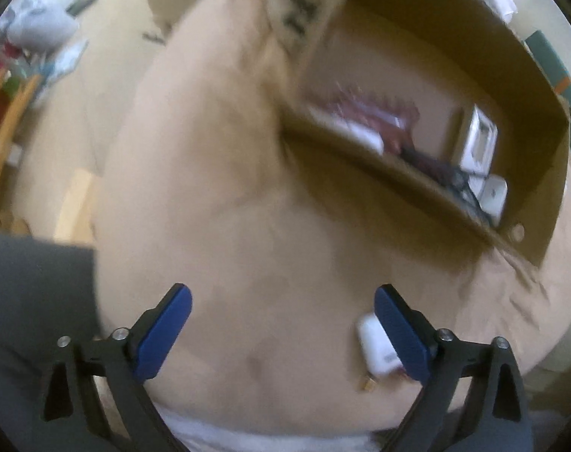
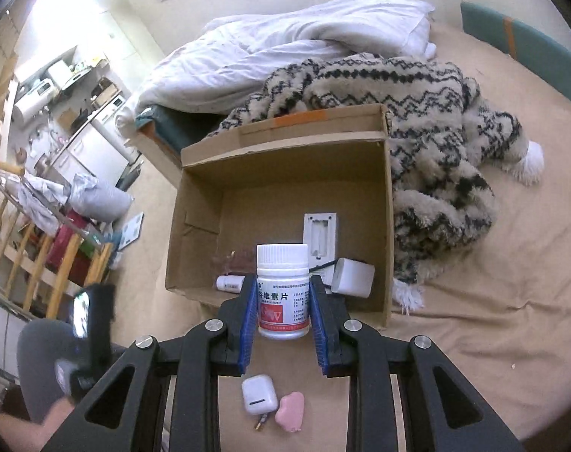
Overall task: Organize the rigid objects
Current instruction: 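Lift the pill bottle with the right tool while the left tool grasps the white earbud case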
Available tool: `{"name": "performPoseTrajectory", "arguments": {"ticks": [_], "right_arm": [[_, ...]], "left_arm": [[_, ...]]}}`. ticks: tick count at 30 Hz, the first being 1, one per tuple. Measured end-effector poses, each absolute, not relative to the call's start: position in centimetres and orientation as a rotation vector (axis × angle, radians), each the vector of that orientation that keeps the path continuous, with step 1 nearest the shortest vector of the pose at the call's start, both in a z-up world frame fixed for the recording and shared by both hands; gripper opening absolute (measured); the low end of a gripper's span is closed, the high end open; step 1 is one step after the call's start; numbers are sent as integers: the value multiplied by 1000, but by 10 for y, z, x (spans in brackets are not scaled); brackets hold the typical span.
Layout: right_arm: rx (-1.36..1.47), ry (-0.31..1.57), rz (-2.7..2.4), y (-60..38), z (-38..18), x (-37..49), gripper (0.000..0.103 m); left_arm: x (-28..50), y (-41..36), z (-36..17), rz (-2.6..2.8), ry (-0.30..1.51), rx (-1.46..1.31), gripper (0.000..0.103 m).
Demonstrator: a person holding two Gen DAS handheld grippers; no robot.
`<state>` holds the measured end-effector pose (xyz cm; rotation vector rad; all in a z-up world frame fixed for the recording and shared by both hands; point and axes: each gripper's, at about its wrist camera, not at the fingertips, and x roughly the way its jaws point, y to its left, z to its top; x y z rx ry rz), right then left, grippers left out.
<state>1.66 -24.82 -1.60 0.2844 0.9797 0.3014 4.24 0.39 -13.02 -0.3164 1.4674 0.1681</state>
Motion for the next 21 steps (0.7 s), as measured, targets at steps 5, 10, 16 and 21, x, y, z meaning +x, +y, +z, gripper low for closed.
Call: {"name": "performPoseTrajectory", "arguments": {"ticks": [5, 10, 16, 21], "right_arm": [[300, 985, 320, -248, -17, 19, 28], [275, 980, 314, -246, -15, 19, 28], [257, 993, 312, -243, -17, 22, 28], [235, 1007, 309, -237, -21, 23, 28]], "left_arm": [[31, -38, -150, 124, 1557, -348, 91], [28, -61, -164, 135, 1597, -346, 91], [28, -73, -180, 192, 1651, -346, 75], [32, -74, -180, 228, 1632, -293, 40]]}}
